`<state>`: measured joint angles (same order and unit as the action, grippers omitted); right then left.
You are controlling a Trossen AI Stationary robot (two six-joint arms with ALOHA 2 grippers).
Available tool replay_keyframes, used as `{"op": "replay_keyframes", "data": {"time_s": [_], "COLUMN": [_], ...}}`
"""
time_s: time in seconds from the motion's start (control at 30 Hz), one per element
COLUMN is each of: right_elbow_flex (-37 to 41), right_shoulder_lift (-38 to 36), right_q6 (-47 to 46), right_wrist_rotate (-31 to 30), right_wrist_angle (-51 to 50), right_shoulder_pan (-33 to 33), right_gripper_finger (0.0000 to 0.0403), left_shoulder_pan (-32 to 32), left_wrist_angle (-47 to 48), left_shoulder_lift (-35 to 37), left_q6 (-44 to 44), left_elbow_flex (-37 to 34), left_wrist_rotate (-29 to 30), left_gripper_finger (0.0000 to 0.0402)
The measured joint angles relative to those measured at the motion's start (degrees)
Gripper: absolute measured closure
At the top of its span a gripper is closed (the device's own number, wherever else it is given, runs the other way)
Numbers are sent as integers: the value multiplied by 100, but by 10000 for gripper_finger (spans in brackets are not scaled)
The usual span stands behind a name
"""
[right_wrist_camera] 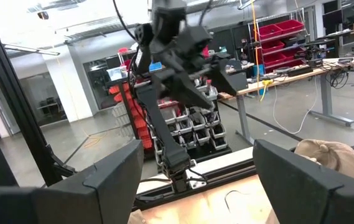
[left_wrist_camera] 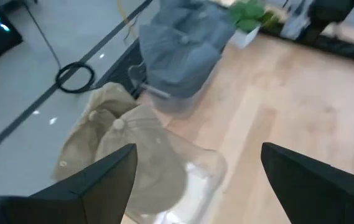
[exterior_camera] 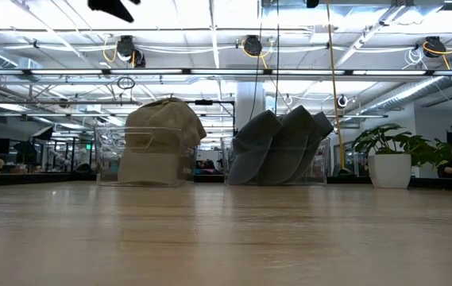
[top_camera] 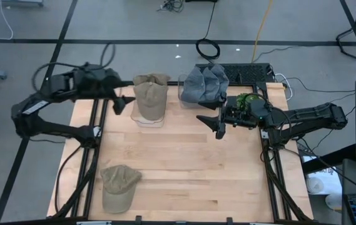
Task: Pick & Place hat
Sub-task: Put the brown cap into the left transparent bin
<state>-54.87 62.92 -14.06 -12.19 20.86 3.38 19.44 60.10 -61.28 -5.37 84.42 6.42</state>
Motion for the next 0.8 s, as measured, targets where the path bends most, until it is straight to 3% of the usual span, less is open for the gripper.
{"op": "replay_keyframes", "data": {"time_s": [0.17, 0.27, 0.53, 0.8], "right_elbow_flex": [0, 0, 0, 0], "right_shoulder_lift": [0, 0, 0, 0], "right_q6": [0, 0, 0, 0], "right_wrist_rotate": [-3, -2, -9, -11], "right_wrist_angle": [0, 7, -4, 0], "right_shoulder_pan": [0, 0, 0, 0], "right_gripper_finger": [115, 115, 115, 115], "left_shoulder_pan": [-157, -241, -516, -801], "left_wrist_angle": [120, 171, 741, 1533], "left_shoulder_lift": [444, 665, 1115, 1443], "left_q6": [-948, -1335, -1442, -1733], "left_elbow_flex": [0, 0, 0, 0], "left_wrist_rotate": [-250, -786, -2070, -2449], "left_gripper_finger": [50, 50, 50, 50]}}
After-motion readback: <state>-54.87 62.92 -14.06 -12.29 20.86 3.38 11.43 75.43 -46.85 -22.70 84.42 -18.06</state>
